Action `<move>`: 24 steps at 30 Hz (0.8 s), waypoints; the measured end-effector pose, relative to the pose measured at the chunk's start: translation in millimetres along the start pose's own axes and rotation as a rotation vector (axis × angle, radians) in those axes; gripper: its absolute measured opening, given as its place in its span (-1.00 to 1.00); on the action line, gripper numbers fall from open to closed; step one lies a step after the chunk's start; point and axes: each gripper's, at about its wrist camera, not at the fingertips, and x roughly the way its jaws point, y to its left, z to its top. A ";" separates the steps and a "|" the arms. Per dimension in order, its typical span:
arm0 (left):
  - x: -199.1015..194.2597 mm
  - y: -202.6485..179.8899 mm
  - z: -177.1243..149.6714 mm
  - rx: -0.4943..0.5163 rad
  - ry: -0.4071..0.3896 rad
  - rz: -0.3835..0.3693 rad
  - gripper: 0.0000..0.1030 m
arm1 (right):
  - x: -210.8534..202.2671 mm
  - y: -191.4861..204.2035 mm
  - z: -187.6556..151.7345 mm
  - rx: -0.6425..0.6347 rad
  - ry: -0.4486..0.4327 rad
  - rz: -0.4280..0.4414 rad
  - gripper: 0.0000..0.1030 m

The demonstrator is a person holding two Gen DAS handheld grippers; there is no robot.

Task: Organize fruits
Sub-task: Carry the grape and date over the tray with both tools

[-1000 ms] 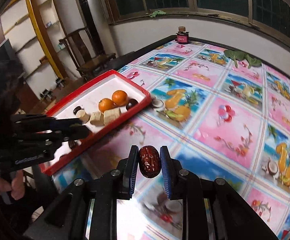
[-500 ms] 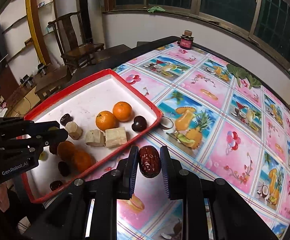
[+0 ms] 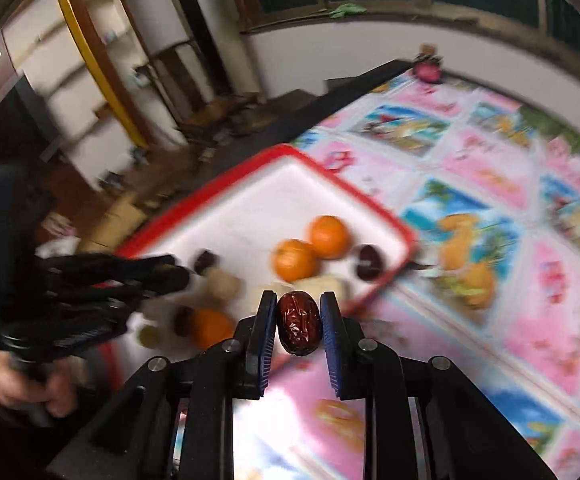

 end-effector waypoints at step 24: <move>26.7 30.6 10.0 -0.010 0.009 0.092 -0.59 | 102.1 32.1 53.3 -0.117 0.084 0.044 -0.55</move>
